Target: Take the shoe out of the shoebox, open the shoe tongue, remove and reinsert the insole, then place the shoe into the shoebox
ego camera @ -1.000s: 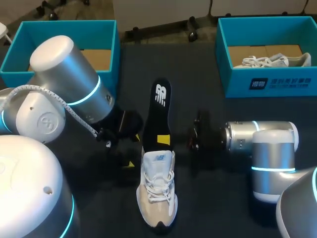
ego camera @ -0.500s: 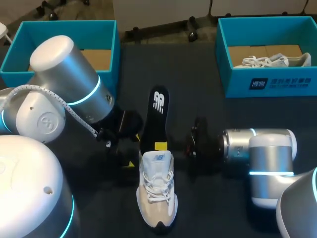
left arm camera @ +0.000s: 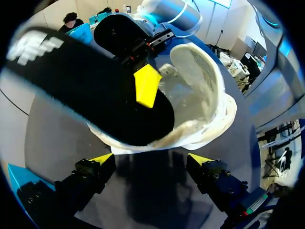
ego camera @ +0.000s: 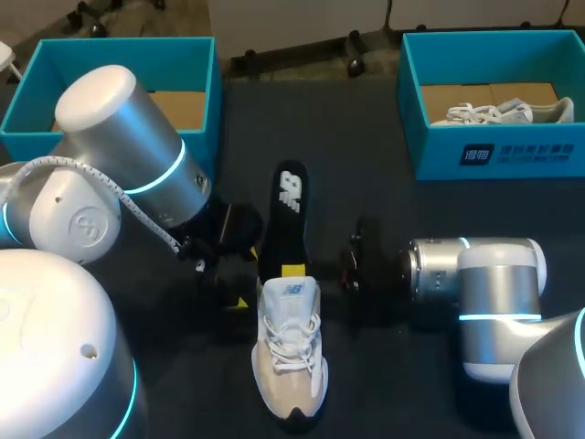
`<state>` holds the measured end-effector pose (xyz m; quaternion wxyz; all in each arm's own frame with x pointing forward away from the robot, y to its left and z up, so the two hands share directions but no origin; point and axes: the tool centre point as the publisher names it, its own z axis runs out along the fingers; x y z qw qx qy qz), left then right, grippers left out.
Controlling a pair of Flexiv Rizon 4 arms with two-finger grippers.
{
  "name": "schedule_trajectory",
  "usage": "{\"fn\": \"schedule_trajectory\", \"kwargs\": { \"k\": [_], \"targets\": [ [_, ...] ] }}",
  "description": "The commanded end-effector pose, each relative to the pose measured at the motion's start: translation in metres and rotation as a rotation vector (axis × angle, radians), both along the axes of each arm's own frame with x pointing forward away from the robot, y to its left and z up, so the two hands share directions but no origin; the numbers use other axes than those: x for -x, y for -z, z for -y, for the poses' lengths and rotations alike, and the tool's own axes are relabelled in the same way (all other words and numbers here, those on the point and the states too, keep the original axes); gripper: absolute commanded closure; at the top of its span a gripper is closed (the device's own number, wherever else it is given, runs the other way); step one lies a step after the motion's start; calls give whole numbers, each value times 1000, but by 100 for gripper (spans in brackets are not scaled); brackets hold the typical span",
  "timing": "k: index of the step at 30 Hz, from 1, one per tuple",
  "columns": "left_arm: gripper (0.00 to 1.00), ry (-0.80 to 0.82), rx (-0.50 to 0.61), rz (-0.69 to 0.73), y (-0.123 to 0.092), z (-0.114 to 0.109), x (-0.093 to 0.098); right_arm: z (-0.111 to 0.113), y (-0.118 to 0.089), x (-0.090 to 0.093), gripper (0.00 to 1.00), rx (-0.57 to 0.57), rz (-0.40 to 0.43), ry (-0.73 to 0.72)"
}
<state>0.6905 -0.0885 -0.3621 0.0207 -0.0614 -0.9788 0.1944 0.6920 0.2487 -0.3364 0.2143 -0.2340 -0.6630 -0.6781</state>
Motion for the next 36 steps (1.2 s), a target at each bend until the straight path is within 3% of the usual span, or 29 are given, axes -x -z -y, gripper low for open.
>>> {"fn": "schedule_trajectory", "kwargs": {
  "k": [1,17,25,28,30,36],
  "targets": [
    [0,1,0,0,0,0,0,-5,-3,-2,69,12,4,-6],
    [0,1,0,0,0,0,0,-11,-18,-16,72,10,39,-29],
    [0,1,0,0,0,0,0,-11,-21,-24,78,-22,32,-9],
    [0,1,0,0,0,0,0,-10,-19,-26,87,-33,22,1],
    [0,1,0,0,0,0,0,-10,-16,-27,100,-28,5,1],
    [0,1,0,0,0,0,0,-9,-3,-21,100,-12,-38,-6]
  ]
}}
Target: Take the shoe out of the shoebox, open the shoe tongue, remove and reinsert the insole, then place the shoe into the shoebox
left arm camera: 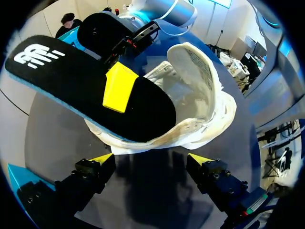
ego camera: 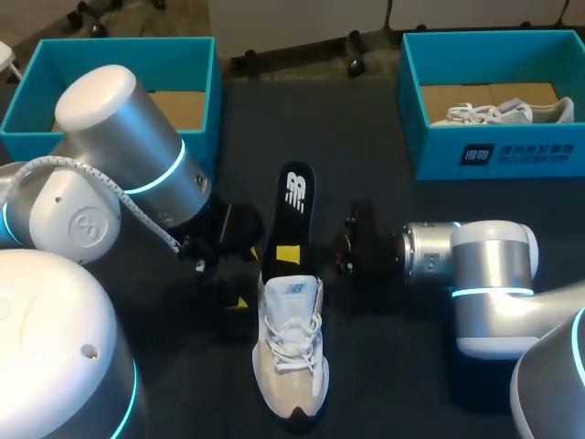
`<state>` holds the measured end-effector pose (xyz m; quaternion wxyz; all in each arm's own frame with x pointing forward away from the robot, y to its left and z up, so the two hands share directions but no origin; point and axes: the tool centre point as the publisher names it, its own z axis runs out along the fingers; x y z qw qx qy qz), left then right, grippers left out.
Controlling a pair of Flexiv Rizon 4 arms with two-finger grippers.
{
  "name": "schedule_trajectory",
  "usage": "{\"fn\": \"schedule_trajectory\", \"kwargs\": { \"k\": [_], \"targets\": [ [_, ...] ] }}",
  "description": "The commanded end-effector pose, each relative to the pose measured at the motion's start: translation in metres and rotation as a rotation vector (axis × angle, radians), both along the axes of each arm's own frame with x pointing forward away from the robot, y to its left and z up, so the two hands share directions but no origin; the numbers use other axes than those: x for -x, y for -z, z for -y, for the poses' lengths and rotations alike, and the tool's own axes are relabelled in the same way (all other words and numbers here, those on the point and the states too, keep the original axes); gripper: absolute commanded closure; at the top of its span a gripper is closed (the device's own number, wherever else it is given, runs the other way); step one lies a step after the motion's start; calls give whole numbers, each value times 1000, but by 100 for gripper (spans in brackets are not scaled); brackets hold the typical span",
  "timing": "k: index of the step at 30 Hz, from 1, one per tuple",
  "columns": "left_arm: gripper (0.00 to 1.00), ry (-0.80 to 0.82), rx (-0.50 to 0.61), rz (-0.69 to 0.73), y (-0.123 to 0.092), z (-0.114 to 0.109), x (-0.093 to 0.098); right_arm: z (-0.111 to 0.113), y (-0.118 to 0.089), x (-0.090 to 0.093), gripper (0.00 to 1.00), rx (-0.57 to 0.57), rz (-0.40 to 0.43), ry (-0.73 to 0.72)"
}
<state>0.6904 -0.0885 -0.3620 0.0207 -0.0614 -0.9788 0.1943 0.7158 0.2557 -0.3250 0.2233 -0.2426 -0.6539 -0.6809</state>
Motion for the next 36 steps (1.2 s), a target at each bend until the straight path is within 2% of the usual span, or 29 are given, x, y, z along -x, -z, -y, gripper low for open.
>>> {"fn": "schedule_trajectory", "kwargs": {
  "k": [1,9,14,18,20,22,29,36],
  "targets": [
    [0,2,1,0,1,0,0,-2,11,4,100,9,-20,-13],
    [0,2,1,0,1,0,0,-2,29,18,100,50,-89,-40],
    [0,2,1,0,1,0,0,-3,35,23,100,52,-105,-44],
    [0,2,1,0,1,0,0,-4,29,25,100,42,-82,-40],
    [0,2,1,0,1,0,0,-4,23,25,84,41,-65,-38],
    [0,2,1,0,1,0,0,-4,18,25,75,37,-43,-36],
    [0,2,1,0,1,0,0,-5,0,19,77,32,7,-34],
    [0,2,1,0,1,0,0,-4,-4,7,80,-2,26,-18]
  ]
}}
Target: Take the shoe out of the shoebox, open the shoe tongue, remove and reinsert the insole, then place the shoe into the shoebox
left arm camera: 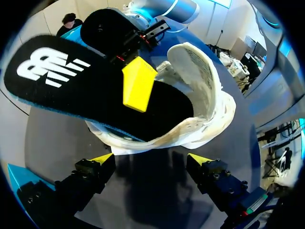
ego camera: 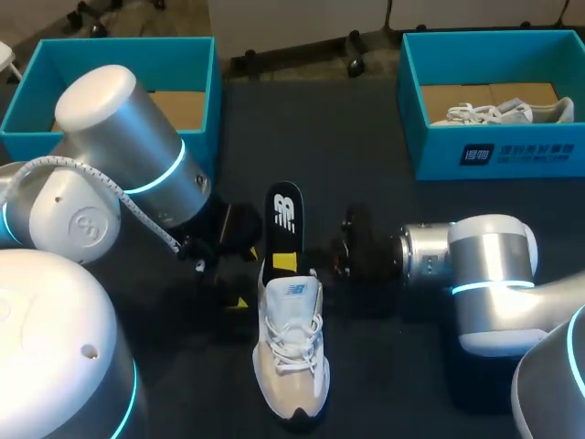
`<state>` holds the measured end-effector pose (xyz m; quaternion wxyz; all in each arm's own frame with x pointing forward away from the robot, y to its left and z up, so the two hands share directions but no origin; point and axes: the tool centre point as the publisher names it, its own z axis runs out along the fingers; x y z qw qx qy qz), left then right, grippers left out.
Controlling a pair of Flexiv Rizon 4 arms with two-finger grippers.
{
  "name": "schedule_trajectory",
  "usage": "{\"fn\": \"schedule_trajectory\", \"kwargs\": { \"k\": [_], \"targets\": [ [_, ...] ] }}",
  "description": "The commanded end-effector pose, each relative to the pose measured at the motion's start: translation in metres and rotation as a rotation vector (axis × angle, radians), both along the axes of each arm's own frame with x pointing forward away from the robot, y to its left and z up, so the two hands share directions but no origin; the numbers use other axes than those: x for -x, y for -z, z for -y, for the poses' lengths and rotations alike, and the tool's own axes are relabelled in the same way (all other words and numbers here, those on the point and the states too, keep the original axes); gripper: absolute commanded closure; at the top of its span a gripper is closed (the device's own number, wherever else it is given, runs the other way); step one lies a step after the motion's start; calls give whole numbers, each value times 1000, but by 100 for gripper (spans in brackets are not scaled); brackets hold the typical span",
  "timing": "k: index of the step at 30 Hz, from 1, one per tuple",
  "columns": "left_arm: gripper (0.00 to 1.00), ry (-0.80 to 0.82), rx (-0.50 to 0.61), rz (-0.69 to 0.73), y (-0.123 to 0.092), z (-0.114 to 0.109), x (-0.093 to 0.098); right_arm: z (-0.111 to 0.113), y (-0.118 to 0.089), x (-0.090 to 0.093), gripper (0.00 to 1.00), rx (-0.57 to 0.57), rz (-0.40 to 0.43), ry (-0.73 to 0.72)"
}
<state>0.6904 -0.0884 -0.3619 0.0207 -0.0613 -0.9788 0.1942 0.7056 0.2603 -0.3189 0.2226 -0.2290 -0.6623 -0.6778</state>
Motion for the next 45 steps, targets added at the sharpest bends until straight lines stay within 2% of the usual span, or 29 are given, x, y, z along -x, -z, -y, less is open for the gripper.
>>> {"fn": "schedule_trajectory", "kwargs": {
  "k": [1,2,6,12,21,25,29,30,31,33,39,45],
  "targets": [
    [0,2,1,0,1,0,0,1,1,-4,80,-20,7,9],
    [0,2,1,0,1,0,0,1,1,-6,81,-23,7,9],
    [0,2,1,0,1,0,0,3,4,-12,100,-42,-19,26],
    [0,2,1,0,1,0,0,5,17,-12,100,-42,-79,26],
    [0,2,1,0,1,0,0,7,31,12,100,13,-144,13],
    [0,2,1,0,1,0,0,6,37,16,100,23,-158,17],
    [0,2,1,0,1,0,0,4,33,17,100,14,-145,13],
    [0,2,1,0,1,0,0,3,31,17,92,14,-135,13],
    [0,2,1,0,1,0,0,2,28,17,79,14,-126,10],
    [0,2,1,0,1,0,0,0,22,16,70,14,-107,9],
    [0,2,1,0,1,0,0,-2,8,9,68,15,-71,6],
    [0,2,1,0,1,0,0,-1,3,-3,73,3,-57,13]
  ]
}}
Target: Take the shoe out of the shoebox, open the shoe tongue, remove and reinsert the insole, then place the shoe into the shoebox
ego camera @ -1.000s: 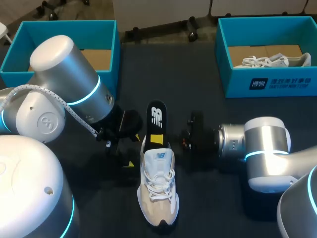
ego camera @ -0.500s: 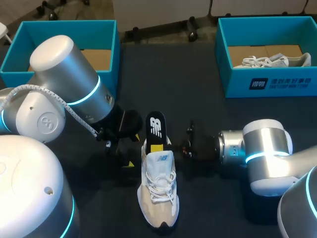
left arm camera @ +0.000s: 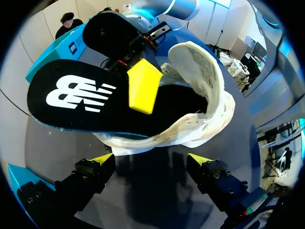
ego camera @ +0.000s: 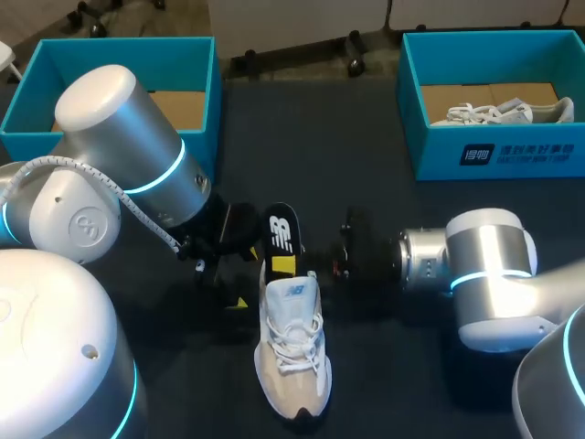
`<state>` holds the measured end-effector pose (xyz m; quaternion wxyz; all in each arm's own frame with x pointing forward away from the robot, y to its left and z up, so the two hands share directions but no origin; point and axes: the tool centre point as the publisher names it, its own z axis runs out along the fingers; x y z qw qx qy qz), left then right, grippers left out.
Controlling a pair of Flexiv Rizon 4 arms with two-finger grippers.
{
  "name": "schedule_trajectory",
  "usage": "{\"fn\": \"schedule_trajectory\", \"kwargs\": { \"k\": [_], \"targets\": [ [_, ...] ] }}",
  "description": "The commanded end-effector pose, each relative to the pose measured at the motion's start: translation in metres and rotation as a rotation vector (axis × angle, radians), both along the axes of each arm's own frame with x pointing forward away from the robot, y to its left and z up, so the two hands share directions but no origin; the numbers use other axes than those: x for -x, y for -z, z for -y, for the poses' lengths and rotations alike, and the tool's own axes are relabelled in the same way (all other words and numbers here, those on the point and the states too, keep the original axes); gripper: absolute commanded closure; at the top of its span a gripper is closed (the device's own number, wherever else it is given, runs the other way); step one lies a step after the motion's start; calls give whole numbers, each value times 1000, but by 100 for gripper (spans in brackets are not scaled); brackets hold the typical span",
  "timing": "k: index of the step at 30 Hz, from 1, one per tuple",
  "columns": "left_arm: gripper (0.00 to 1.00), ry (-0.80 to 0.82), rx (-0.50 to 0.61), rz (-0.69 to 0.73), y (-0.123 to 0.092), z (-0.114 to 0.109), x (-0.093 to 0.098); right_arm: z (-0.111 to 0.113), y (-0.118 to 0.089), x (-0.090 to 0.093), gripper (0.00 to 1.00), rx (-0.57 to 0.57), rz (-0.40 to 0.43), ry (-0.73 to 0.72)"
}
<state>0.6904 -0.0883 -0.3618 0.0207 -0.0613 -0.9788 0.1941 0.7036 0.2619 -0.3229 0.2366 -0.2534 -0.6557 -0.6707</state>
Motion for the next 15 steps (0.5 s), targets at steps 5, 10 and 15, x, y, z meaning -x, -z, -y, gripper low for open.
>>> {"fn": "schedule_trajectory", "kwargs": {
  "k": [5,10,15],
  "targets": [
    [0,2,1,0,1,0,0,2,-1,-12,95,-25,1,15],
    [0,2,1,0,1,0,0,2,6,-14,100,-32,-39,26],
    [0,2,1,0,1,0,0,6,21,-8,100,-40,-98,29]
  ]
}}
